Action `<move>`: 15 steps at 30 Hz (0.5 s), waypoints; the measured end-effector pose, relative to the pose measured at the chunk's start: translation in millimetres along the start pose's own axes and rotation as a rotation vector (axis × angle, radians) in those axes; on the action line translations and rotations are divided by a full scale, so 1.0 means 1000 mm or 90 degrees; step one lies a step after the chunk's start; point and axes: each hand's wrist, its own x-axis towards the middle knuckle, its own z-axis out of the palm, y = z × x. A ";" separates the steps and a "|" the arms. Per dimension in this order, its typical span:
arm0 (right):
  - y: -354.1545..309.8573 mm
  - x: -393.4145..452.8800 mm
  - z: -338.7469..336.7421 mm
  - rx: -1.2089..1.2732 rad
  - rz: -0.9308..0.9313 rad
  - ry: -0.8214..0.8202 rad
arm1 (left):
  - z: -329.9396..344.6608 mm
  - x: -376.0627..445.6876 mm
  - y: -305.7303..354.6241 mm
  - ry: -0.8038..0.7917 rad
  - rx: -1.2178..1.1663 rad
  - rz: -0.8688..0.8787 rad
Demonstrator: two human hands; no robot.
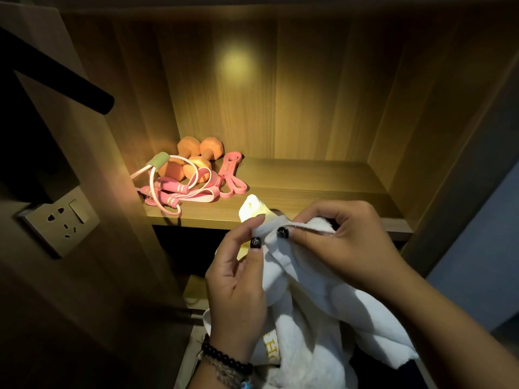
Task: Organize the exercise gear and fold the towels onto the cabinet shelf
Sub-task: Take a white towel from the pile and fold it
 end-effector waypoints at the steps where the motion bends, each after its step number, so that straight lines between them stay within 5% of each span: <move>1: 0.002 -0.002 0.003 0.038 0.018 0.027 | 0.000 0.000 0.001 -0.001 0.003 -0.001; 15: 0.017 -0.014 0.031 0.402 0.250 0.139 | 0.003 0.002 -0.007 -0.075 0.094 0.081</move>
